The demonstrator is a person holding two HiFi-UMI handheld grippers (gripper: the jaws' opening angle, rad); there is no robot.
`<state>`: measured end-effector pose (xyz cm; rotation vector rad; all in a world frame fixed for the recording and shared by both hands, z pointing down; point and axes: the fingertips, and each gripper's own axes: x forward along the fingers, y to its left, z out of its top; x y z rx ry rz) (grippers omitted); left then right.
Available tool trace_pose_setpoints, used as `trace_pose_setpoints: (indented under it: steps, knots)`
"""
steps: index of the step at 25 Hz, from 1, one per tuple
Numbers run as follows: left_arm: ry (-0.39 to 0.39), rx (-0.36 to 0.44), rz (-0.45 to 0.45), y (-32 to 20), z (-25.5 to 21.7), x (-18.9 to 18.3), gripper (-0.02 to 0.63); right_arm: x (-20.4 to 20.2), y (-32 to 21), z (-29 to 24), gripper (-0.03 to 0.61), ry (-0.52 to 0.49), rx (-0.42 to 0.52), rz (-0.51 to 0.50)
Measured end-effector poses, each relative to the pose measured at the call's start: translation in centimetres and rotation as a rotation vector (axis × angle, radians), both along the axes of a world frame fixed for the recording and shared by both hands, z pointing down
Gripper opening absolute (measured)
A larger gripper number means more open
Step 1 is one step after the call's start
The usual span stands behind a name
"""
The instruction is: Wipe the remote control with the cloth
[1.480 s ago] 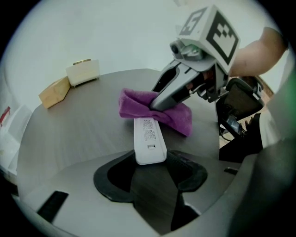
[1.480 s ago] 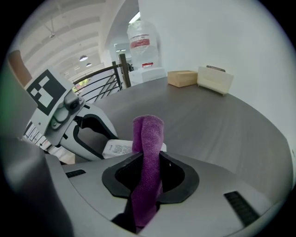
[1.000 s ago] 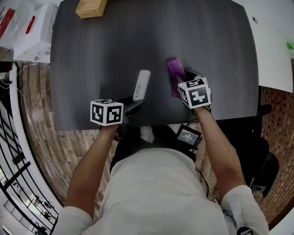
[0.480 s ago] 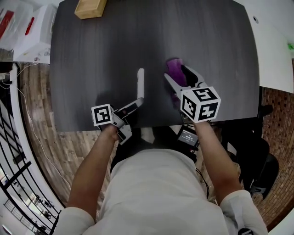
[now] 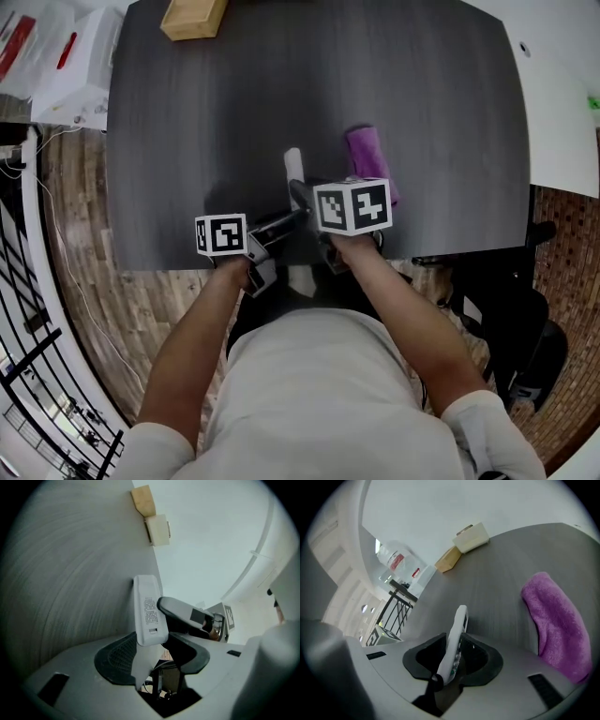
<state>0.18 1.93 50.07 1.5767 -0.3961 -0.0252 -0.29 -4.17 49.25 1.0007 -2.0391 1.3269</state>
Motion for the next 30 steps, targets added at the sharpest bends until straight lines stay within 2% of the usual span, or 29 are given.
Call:
trace_pose_setpoints:
  steps: [3,5,7,9,12,15,19,25,28,30]
  knots:
    - [-0.036,0.053,0.064,0.5,-0.4,0.4,0.210,0.8,-0.3,-0.7,0.094,0.083,0.053,-0.011]
    - [-0.044,0.083,0.114,1.3,-0.8,0.4,0.210,2.3,-1.1,-1.4,0.094,0.212,0.151,-0.044]
    - [-0.052,0.099,0.146,2.0,-1.0,-0.2,0.210,3.8,-1.8,-1.8,0.094,0.383,0.259,-0.120]
    - [-0.070,0.104,0.149,2.4,-1.1,-1.1,0.210,4.5,-1.9,-1.4,0.094,0.534,0.331,-0.215]
    - [-0.087,0.111,0.117,2.2,-1.4,-2.3,0.210,4.5,-0.9,0.1,0.094,0.628,0.344,-0.289]
    - [-0.144,0.144,0.074,1.2,-1.5,-3.5,0.210,4.0,-0.1,0.8,0.094,0.637,0.345,-0.277]
    - [-0.226,0.179,0.038,-0.3,-1.0,-4.5,0.210,3.0,-0.1,1.3,0.094,0.598,0.332,-0.239]
    - [-0.233,0.175,0.036,-1.1,-0.8,-4.1,0.210,1.7,0.0,1.5,0.103,0.542,0.344,-0.275]
    - [-0.238,0.181,0.039,-1.1,-0.9,-3.9,0.210,1.1,0.1,0.5,0.209,0.476,0.376,-0.291]
    - [-0.247,0.189,0.040,-1.2,-1.0,-3.8,0.210,1.2,0.3,-0.6,0.241,0.424,0.398,-0.286]
